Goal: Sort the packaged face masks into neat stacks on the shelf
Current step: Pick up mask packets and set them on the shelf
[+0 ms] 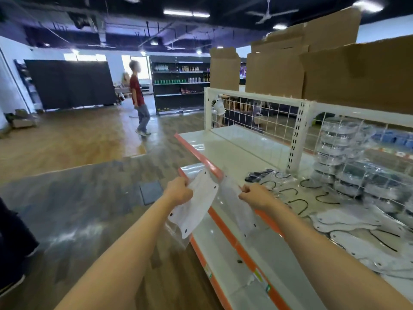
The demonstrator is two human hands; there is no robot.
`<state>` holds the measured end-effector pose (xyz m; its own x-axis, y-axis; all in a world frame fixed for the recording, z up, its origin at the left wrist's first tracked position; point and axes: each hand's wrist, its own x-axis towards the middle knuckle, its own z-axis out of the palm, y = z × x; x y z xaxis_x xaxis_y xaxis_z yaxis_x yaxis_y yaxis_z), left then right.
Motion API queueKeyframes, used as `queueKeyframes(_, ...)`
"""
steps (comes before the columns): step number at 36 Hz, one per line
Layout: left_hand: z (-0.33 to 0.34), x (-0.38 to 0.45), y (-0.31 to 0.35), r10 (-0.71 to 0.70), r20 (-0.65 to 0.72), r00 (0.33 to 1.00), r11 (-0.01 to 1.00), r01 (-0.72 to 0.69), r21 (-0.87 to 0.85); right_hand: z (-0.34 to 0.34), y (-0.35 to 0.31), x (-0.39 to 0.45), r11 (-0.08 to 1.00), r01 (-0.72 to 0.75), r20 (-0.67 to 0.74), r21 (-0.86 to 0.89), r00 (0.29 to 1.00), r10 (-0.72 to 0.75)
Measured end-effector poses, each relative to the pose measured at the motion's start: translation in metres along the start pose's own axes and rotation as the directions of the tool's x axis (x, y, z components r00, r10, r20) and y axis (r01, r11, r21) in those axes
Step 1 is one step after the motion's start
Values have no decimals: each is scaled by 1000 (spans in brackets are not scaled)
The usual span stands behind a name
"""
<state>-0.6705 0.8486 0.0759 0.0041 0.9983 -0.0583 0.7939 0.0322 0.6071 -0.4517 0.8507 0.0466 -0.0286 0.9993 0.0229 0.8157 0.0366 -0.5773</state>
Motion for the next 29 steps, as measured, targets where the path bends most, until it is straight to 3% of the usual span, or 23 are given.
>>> queueKeyframes(15,-48,150,-41,176,23,984,984,-176,22,21,-43,115,993,-119,-89,0,989,119)
queueKeyframes(23,-47,209,-58,204,91,975,977,-209,50,50,-48,156,982,-178,-43,-63,984,176)
queueKeyframes(29,-40,260,-54,213,100,972,976,-216,28,36,-45,199,974,-201,-93,-108,977,191)
